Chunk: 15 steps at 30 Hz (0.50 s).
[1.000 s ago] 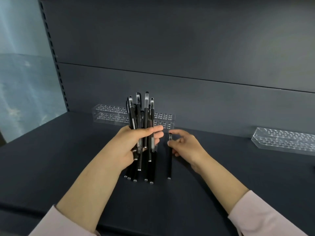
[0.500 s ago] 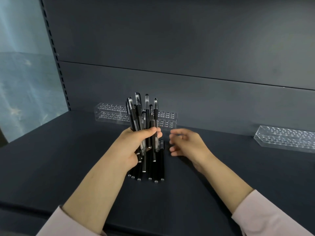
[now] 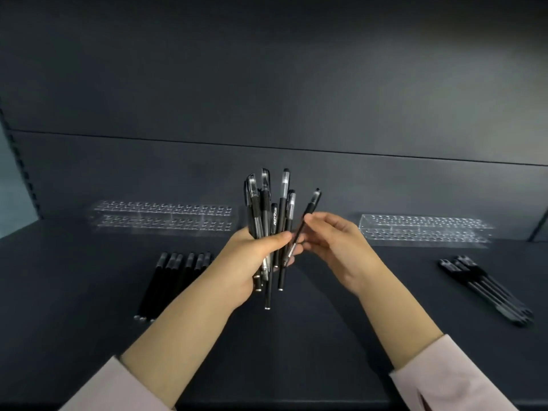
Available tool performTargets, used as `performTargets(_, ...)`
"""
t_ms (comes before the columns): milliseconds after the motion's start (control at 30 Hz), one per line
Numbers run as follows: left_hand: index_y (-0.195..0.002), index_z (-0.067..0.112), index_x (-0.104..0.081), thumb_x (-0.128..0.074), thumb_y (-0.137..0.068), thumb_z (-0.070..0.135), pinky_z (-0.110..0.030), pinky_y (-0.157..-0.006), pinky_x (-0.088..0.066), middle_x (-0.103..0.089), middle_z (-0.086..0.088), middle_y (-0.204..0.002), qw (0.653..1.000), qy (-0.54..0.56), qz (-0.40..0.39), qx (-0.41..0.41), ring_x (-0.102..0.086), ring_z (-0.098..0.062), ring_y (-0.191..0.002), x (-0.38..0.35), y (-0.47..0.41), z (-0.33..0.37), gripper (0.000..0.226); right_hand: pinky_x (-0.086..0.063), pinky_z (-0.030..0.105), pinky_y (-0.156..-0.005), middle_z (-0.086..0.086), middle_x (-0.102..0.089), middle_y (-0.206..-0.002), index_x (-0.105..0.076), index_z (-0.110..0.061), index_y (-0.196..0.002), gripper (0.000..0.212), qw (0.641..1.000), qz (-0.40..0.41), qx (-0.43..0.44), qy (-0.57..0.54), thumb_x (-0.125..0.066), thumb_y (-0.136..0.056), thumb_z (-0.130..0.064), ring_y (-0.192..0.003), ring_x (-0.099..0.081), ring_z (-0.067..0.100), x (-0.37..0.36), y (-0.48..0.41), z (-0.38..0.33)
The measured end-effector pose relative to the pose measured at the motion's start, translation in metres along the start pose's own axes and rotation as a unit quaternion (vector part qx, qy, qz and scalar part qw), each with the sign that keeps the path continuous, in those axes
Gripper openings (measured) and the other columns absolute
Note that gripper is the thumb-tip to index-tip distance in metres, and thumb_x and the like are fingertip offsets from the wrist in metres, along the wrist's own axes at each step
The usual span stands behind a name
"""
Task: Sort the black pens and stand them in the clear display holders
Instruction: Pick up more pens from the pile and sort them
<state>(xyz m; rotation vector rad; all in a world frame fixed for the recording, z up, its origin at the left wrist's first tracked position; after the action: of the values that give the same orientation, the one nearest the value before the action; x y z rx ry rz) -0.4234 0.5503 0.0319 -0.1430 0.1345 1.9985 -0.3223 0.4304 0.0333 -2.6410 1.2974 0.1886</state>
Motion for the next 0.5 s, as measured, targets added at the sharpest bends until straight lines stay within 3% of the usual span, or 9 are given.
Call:
performTargets(100, -0.095, 0.013, -0.075, -0.066, -0.091, 0.009, -0.042, -0.101, -0.05, -0.077, -0.001, -0.099, 1.0, -0.008, -0.016, 0.02, -0.071, -0.017, -0.1, -0.049, -0.013, -0.009, 0.011, -0.054, 0.027, -0.071, 0.0, -0.063, -0.069, -0.06, -0.011, -0.085, 0.011, 0.993, 0.098, 0.034, -0.053, -0.057, -0.095, -0.01, -0.067, -0.062, 0.014, 0.059, 0.008, -0.009)
performTargets(167, -0.085, 0.019, -0.076, -0.063, -0.093, 0.01, -0.044, -0.109, -0.04, -0.077, 0.003, -0.1, 0.999, -0.005, -0.032, 0.044, -0.067, -0.013, -0.106, -0.084, -0.023, -0.017, 0.018, -0.054, 0.026, -0.07, -0.002, -0.062, -0.071, -0.062, -0.012, -0.09, 0.007, 0.983, 0.174, 0.065, -0.006, -0.057, -0.095, -0.01, -0.068, -0.06, 0.013, 0.104, 0.011, -0.011)
performTargets(233, -0.089, 0.021, -0.076, -0.064, -0.094, 0.015, -0.046, -0.112, -0.035, -0.075, 0.004, -0.103, 0.997, -0.018, -0.029, 0.062, -0.062, -0.013, -0.113, -0.118, -0.031, -0.026, 0.015, -0.054, 0.023, -0.068, -0.001, -0.061, -0.077, -0.066, -0.009, -0.102, 0.01, 0.964, 0.236, 0.087, 0.089, -0.06, -0.094, -0.012, -0.068, -0.058, 0.01, 0.148, 0.018, -0.014)
performTargets(300, -0.096, 0.021, -0.074, -0.065, -0.093, 0.016, -0.043, -0.109, -0.04, -0.075, 0.004, -0.102, 0.997, -0.017, -0.04, 0.067, -0.062, -0.013, -0.11, -0.147, -0.038, -0.033, 0.011, -0.051, 0.018, -0.062, 0.002, -0.062, -0.077, -0.068, -0.007, -0.106, 0.016, 0.944, 0.269, 0.094, 0.166, -0.063, -0.092, -0.011, -0.063, -0.056, 0.007, 0.186, 0.026, -0.02)
performTargets(367, -0.097, 0.019, -0.068, -0.063, -0.094, 0.013, -0.035, -0.095, -0.051, -0.076, 0.004, -0.1, 0.996, 0.0, -0.06, 0.068, -0.068, -0.012, -0.099, -0.175, -0.042, -0.039, 0.008, -0.049, 0.016, -0.059, 0.002, -0.063, -0.076, -0.071, -0.008, -0.097, 0.009, 0.928, 0.276, 0.088, 0.236, -0.066, -0.089, -0.01, -0.059, -0.054, 0.005, 0.222, 0.033, -0.025)
performTargets(467, -0.094, 0.017, -0.068, -0.063, -0.094, 0.012, -0.029, -0.082, -0.055, -0.077, 0.0, -0.101, 0.994, 0.007, -0.076, 0.073, -0.071, -0.014, -0.098, -0.202, -0.047, -0.049, 0.007, -0.053, 0.03, -0.074, -0.001, -0.072, -0.081, -0.075, -0.018, -0.09, 0.01, 0.886, 0.27, 0.044, 0.375, -0.075, -0.081, -0.022, -0.07, -0.063, 0.01, 0.26, 0.038, -0.027)
performTargets(500, -0.097, 0.015, -0.068, -0.063, -0.094, 0.012, -0.027, -0.078, -0.056, -0.076, 0.0, -0.101, 0.994, 0.01, -0.078, 0.076, -0.072, -0.014, -0.096, -0.207, -0.048, -0.05, 0.006, -0.052, 0.029, -0.076, -0.001, -0.072, -0.081, -0.076, -0.02, -0.089, 0.011, 0.87, 0.257, 0.029, 0.42, -0.076, -0.08, -0.025, -0.075, -0.065, 0.013, 0.266, 0.04, -0.027)
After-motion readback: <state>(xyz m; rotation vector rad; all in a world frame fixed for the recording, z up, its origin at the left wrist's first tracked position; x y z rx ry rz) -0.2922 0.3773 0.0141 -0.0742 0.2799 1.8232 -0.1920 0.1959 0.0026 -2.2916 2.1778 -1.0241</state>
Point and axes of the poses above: each hand's wrist, its own y-axis away from the middle knuckle, its own x-axis out of the back of the hand, z = x × y, the point moved 1 cm from there along -y, towards the middle knuckle
